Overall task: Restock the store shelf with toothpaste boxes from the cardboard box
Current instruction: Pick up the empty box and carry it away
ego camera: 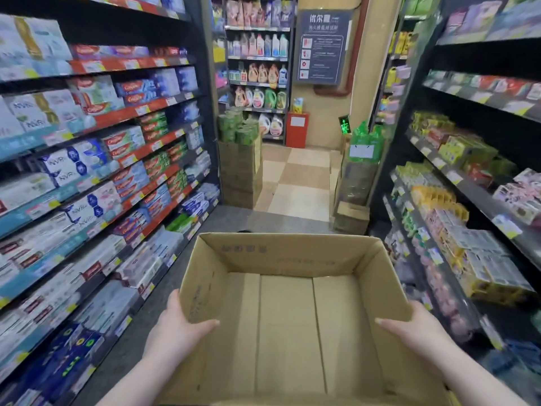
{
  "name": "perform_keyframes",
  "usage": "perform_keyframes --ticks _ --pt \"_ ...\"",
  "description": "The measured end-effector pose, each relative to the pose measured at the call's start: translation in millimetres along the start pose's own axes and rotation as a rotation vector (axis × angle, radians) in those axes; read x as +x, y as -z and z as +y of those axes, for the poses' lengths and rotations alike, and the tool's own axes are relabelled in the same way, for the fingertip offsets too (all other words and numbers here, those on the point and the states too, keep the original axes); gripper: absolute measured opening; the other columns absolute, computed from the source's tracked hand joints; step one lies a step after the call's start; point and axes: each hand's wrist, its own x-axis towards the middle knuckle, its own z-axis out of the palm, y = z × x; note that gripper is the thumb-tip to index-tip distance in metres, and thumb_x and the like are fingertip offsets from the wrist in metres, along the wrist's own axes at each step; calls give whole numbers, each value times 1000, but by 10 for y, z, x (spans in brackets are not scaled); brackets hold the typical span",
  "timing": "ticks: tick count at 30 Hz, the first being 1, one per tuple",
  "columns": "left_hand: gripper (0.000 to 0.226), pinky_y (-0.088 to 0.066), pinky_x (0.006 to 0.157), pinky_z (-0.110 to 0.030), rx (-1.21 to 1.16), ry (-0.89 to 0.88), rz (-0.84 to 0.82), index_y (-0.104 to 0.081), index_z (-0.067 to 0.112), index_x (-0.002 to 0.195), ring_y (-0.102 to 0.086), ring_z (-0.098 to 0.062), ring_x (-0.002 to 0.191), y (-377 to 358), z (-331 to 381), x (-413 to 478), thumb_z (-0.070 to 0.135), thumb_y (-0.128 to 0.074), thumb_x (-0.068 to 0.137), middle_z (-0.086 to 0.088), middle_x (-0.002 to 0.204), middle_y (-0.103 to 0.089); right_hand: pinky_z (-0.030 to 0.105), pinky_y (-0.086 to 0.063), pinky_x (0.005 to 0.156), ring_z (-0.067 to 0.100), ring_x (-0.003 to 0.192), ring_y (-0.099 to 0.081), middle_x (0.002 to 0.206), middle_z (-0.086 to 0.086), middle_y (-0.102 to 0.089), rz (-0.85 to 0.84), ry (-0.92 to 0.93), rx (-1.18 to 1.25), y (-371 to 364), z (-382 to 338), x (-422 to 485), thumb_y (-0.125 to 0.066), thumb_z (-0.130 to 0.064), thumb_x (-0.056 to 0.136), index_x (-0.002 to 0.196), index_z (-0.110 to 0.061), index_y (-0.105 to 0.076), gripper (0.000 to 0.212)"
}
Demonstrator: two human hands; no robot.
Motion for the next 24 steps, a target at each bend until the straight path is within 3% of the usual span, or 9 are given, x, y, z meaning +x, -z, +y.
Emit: perform_keyframes --ticks 5,14,20,24 --pt "110 -45 96 -42 -71 77 31 -13 20 145 -50 -31 121 -275 504 679 47 -79 60 -11 138 -48 36 -50 85 26 101 -60 103 6 -58 -66 57 -97 235 -602 1056 -72 -38 72 117 -12 -44 59" --pt "111 -45 97 -44 -88 170 145 -15 18 144 -49 -33 123 -428 963 2020 46 -79 58 -12 140 -46 42 -51 87 29 96 -61 102 7 -60 -162 122 -121 0 -1685 2621 -73 -38 70 118 -13 -46 61" --pt "111 -43 100 -46 -112 176 138 -14 19 145 -48 -32 125 -542 1314 3279 45 -80 59 -11 143 -43 39 -50 85 28 96 -59 102 6 -57 -165 114 -112 -258 -2401 3654 -73 -36 72 123 -11 -44 64" --pt "114 -48 94 -44 -82 159 79 -20 22 142 -56 -31 115 -555 1607 4129 58 -75 49 -10 137 -50 35 -49 81 26 90 -57 99 6 -58 -144 55 -85 -364 -2823 4268 -75 -34 71 121 -11 -47 62"
